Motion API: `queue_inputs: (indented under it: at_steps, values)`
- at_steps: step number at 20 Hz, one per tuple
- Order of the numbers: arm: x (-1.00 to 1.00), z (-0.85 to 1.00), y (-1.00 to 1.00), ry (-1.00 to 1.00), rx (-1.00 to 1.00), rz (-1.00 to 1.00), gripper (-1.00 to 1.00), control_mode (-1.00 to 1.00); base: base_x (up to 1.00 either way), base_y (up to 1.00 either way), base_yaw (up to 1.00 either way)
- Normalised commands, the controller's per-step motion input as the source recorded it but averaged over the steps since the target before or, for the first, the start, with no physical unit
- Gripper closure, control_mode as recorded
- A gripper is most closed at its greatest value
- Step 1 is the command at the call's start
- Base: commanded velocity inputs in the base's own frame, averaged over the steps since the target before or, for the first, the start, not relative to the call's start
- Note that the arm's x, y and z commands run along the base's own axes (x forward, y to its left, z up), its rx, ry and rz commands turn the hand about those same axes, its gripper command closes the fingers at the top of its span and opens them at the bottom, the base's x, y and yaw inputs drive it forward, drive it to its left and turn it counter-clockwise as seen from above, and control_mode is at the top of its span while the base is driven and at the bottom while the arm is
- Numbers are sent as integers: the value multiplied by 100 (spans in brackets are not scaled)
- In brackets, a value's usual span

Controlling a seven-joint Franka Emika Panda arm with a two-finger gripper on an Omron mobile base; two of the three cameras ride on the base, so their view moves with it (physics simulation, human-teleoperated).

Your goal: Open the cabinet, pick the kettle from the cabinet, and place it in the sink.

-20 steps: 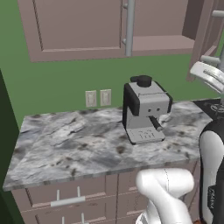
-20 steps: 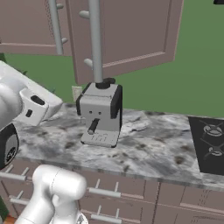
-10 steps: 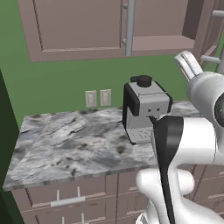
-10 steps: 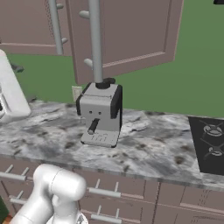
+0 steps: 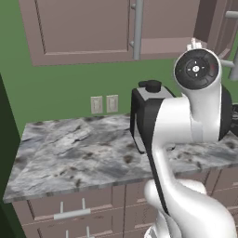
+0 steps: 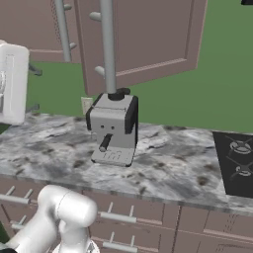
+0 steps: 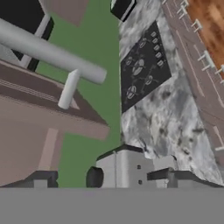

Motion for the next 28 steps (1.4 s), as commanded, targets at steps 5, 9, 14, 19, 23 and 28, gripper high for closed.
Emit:
queue_inputs:
  at_steps: [5, 9, 14, 19, 23, 28]
  values:
    - [53, -1, -5, -10, 18, -16, -100, -100, 0, 0, 0]
    - [54, -9, -10, -5, 10, -1, -100, -100, 0, 0, 0]
    - [52, -13, -18, -3, 4, 0, -100, -100, 0, 0, 0]
    - [46, -15, -14, -8, -10, -12, -100, -100, 0, 0, 0]
    - [39, -13, -9, -13, -19, -20, -100, -100, 0, 0, 0]
    - [39, -2, -14, 0, -2, -22, -100, -100, 0, 0, 0]
